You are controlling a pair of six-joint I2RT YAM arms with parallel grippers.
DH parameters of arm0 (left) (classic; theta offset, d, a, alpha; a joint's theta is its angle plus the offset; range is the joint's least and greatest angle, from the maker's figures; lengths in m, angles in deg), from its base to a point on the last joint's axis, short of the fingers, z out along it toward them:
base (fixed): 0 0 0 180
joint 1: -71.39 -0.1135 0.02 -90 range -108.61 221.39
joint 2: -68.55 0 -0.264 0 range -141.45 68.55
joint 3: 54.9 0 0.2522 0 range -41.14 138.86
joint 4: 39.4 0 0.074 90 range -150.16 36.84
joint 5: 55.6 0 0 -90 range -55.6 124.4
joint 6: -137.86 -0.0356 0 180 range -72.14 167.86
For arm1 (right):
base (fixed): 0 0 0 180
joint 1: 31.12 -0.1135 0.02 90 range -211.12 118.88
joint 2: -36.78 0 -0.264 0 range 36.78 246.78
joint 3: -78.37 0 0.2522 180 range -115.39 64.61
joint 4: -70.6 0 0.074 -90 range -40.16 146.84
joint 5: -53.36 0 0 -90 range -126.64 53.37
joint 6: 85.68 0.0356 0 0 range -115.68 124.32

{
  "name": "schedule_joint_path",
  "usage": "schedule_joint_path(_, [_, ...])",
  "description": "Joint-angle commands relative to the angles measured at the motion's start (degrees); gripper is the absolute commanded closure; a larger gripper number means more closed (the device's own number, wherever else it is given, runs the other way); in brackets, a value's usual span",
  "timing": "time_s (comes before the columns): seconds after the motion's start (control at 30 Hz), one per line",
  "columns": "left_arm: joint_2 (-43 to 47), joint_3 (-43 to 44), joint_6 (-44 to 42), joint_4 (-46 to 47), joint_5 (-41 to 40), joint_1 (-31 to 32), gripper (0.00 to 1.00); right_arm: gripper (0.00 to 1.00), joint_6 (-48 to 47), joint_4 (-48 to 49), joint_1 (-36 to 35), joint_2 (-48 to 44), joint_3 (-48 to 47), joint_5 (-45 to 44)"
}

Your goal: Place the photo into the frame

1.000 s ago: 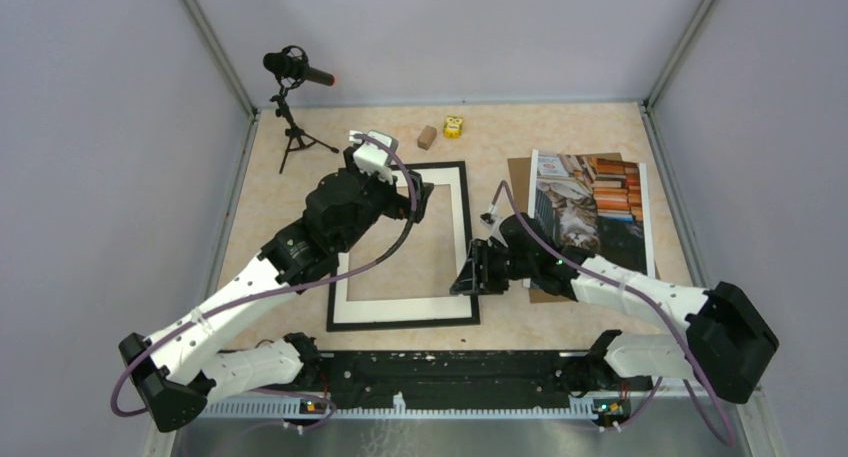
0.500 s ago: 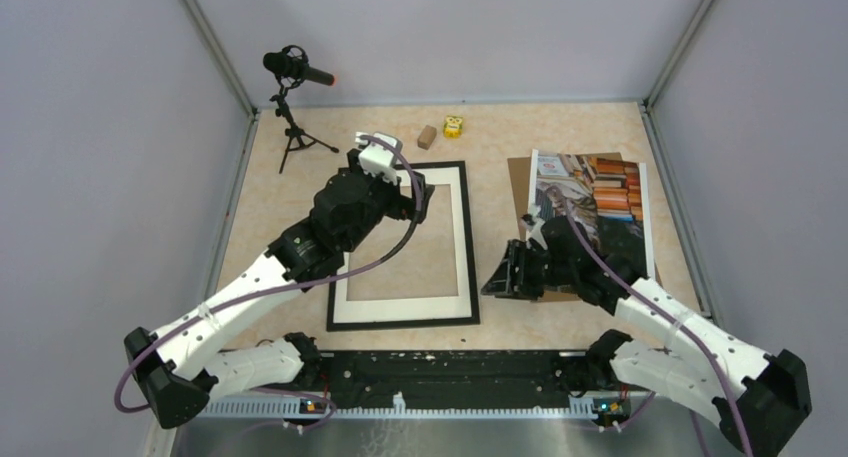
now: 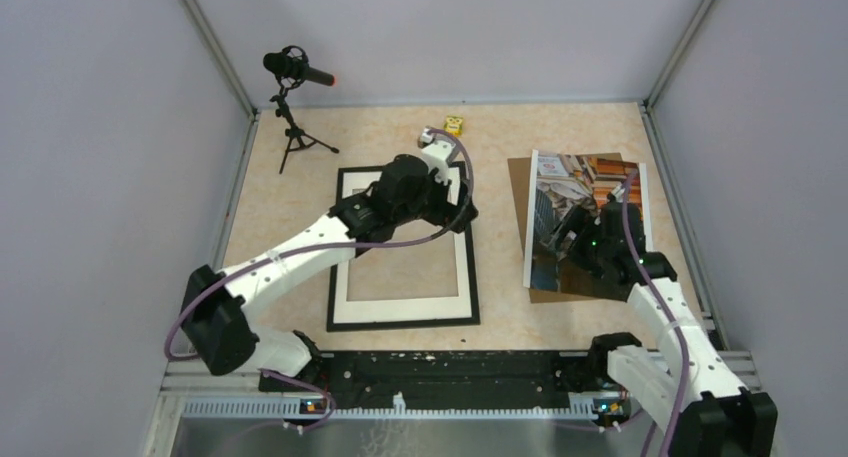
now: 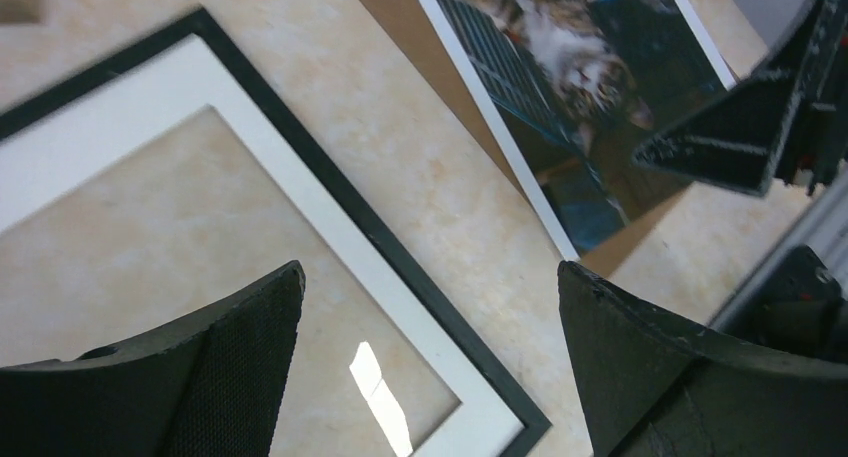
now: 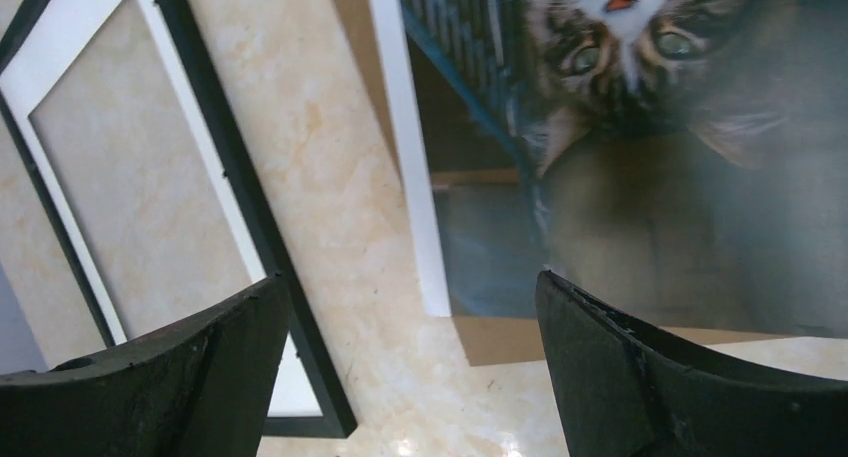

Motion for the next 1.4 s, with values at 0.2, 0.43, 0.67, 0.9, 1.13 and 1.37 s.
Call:
schedule_joint_path(0.2, [-17.97,1.37,18.21,7.74,24.74,4.24,0.01,0.10,-3.05,8.77,19.07,2.84,6.89,9.25])
schedule_joint_path(0.43, [-29.53,1.59,32.09,21.35,28.00,7.70,0.06,0.11,-4.36,11.87,19.35,7.54,8.31,10.33])
schedule_joint_path(0.67, [-31.06,-11.35,48.48,41.37,24.60,9.36,0.12,0.11,-3.12,14.26,19.34,6.11,11.06,9.09])
schedule_joint_path(0.9, [-34.43,-11.33,52.15,45.79,22.79,11.08,0.21,0.11,-2.75,16.39,19.37,7.49,13.11,9.30])
schedule_joint_path(1.13, [-37.15,-11.22,53.80,47.82,21.03,12.27,0.30,0.12,-2.25,17.56,19.38,8.10,13.93,10.53])
schedule_joint_path(1.37, [-39.30,-10.34,55.20,49.28,19.95,12.71,0.36,0.12,-1.77,18.01,19.38,7.84,14.36,10.88])
